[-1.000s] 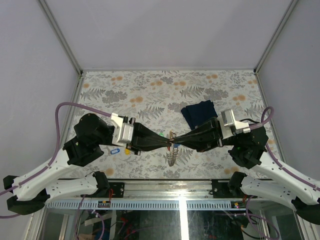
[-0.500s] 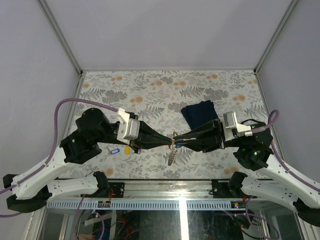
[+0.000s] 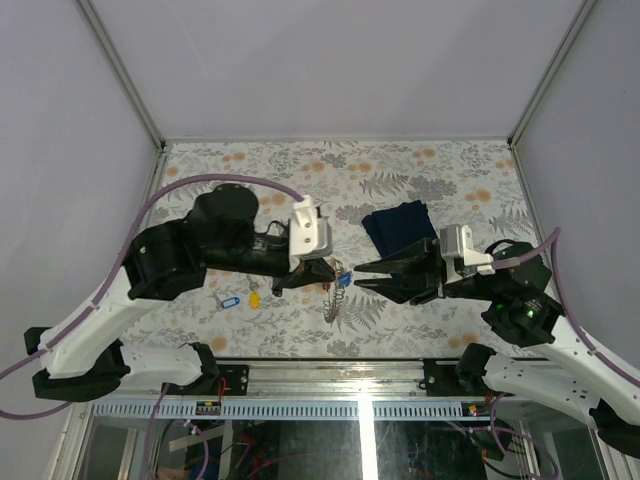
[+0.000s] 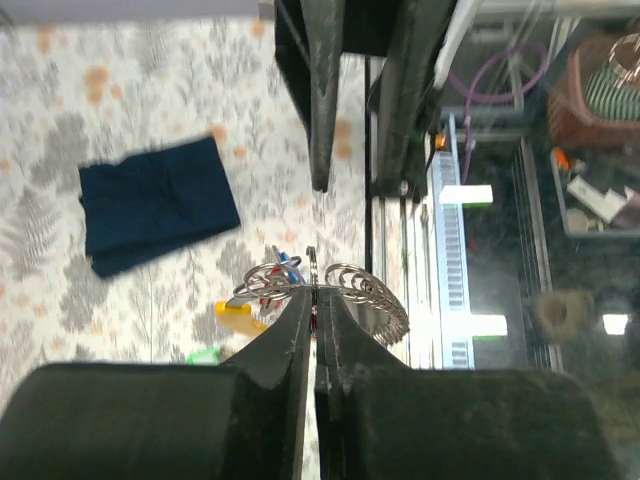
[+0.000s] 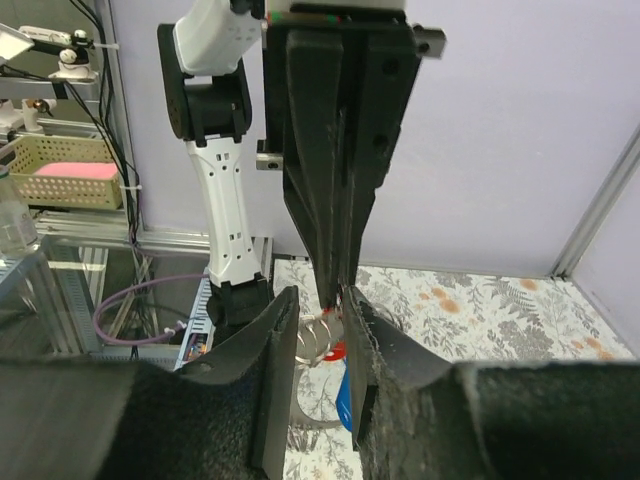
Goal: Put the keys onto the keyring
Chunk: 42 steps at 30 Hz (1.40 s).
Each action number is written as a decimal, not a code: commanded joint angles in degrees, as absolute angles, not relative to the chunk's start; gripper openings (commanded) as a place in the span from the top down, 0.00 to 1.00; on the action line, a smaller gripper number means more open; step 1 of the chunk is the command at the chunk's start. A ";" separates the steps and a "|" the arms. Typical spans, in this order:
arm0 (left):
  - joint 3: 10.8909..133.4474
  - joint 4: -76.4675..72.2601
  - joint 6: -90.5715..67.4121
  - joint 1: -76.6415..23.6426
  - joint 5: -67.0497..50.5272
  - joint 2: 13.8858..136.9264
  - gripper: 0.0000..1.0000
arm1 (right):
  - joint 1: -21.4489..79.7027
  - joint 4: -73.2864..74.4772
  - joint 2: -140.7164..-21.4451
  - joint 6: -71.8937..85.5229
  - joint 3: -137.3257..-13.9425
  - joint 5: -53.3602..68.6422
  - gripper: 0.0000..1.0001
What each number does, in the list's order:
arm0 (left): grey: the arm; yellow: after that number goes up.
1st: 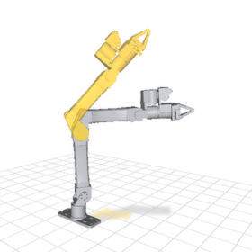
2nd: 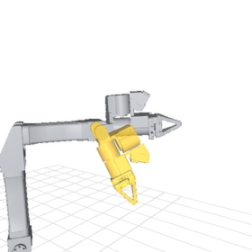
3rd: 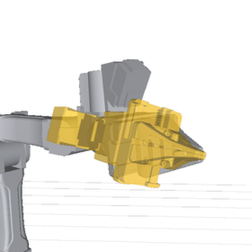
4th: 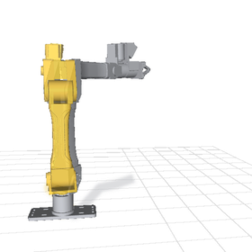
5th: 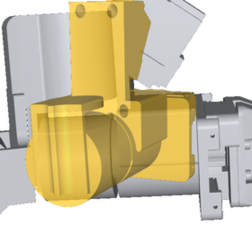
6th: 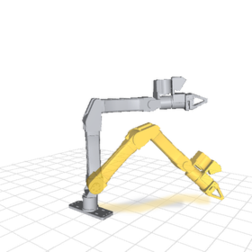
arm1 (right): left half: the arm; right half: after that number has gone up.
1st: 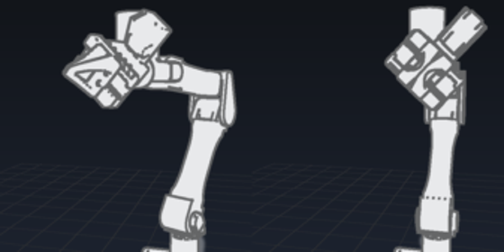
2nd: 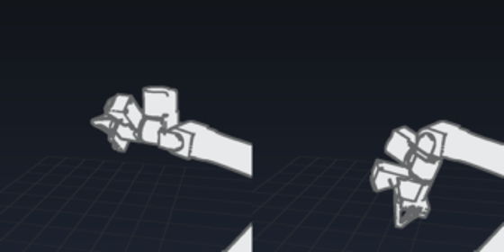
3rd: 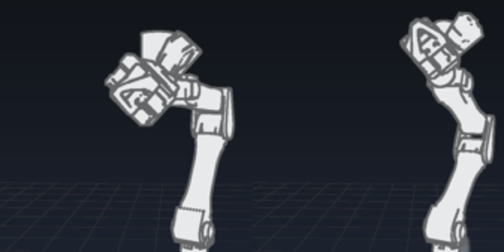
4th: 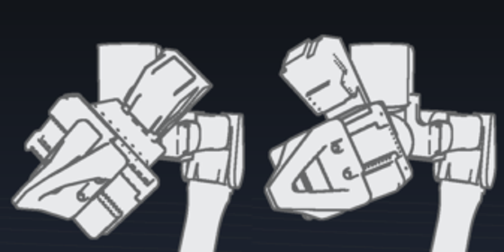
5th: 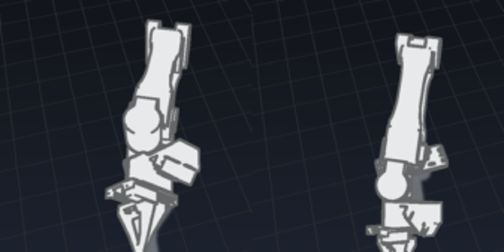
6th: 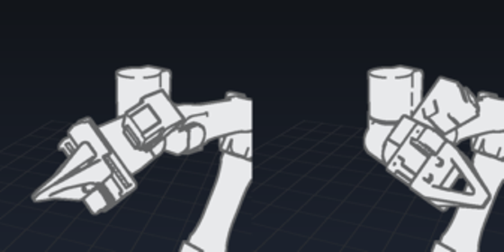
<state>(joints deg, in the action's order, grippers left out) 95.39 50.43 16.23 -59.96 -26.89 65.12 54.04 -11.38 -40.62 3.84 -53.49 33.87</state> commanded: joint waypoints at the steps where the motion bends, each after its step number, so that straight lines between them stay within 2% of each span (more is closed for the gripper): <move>1: 103.36 66.82 19.75 -60.08 -20.78 72.02 1.00 | 54.03 -11.07 -40.74 2.19 -53.20 32.07 0.69; 8: 111.23 77.61 20.24 -60.21 -15.66 79.28 1.00 | 53.99 -11.90 -40.16 0.89 -49.01 31.11 0.67; 16: 113.72 80.33 20.41 -60.80 -16.04 81.51 1.00 | 53.93 -11.69 -43.84 -0.26 -47.30 33.40 0.63; 28: 113.62 80.58 21.39 -62.29 -17.12 82.09 1.00 | 53.97 -17.84 -49.10 1.27 -47.72 36.17 0.63; 35: 113.64 80.51 21.68 -62.76 -16.93 81.91 1.00 | 53.96 -17.34 -49.98 1.45 -47.90 37.14 0.75; 42: 113.74 80.42 21.89 -62.99 -16.88 81.72 1.00 | 54.03 -17.05 -50.61 1.48 -48.02 37.64 0.79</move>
<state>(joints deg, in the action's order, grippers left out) 111.85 80.71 21.02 -62.43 -16.64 82.17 54.04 -14.04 -50.13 1.28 -46.61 36.38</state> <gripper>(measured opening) 0.022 0.232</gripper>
